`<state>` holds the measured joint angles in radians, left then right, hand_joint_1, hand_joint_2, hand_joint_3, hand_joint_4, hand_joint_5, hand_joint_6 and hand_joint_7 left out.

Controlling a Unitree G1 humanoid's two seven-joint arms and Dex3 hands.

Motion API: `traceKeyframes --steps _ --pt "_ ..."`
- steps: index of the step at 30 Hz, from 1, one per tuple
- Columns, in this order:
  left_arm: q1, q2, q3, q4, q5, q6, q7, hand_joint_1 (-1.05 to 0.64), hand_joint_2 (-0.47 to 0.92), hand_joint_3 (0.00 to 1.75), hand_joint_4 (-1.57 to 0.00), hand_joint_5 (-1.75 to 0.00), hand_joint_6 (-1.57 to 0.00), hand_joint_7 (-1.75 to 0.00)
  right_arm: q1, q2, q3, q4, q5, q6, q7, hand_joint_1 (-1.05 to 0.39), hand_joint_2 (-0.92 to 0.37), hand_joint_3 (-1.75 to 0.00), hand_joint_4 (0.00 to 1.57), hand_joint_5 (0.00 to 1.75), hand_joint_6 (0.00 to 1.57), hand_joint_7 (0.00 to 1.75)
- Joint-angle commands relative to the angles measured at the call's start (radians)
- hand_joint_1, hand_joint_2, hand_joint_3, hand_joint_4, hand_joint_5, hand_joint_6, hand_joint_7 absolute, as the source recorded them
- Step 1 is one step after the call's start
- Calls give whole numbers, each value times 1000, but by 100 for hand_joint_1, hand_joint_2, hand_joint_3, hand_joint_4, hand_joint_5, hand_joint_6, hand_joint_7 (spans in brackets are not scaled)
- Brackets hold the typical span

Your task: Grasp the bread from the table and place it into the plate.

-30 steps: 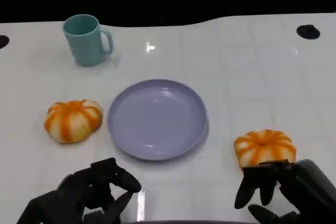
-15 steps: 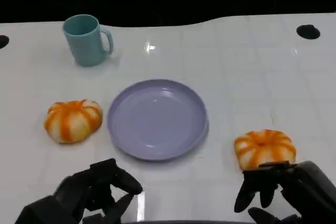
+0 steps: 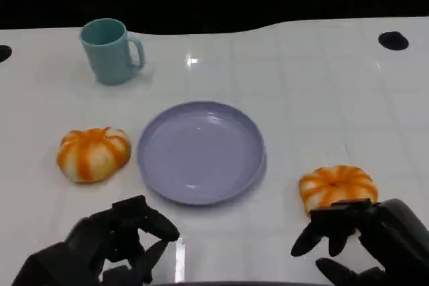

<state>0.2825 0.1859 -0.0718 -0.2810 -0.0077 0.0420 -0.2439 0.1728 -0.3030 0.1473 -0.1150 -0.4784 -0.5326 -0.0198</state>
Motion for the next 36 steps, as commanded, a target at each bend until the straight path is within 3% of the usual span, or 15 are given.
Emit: traceKeyframes --steps 1,8,15,18,24,29,36 --pt "-10 16 14 10 -8 10 -8 -33 77 73 -73 -175 -67 -125 4 2 -16 -50 8 51 11 -12 -34 -89 63 108 74 56" --pt "-10 15 9 10 2 7 -7 -34 83 67 -76 -175 -61 -134 30 -13 -25 -154 -23 158 52 -27 -64 -38 30 76 53 34" --pt "-2 6 3 -1 -3 10 -2 -35 83 65 -75 -175 -60 -134 55 -56 -62 -288 -110 257 118 -30 -73 -13 7 64 38 18" --pt "-1 3 -2 -12 -1 27 2 -35 83 64 -74 -175 -60 -135 57 -81 -78 -355 -160 308 161 -26 -69 -6 1 59 30 11" --pt "-12 -2 -5 -14 -1 47 5 -31 85 63 -72 -175 -58 -135 21 -96 -91 -416 -223 380 218 -12 -63 -1 0 59 28 9" --pt "-20 -3 -9 -9 8 47 8 -31 86 62 -72 -175 -58 -134 -35 -135 -82 -395 -305 425 271 -12 -63 -1 0 58 32 10" --pt "-25 -7 -10 -17 5 61 10 -34 88 58 -68 -175 -58 -134 -106 -157 -14 -284 -406 445 292 -20 -64 -1 2 65 37 7"
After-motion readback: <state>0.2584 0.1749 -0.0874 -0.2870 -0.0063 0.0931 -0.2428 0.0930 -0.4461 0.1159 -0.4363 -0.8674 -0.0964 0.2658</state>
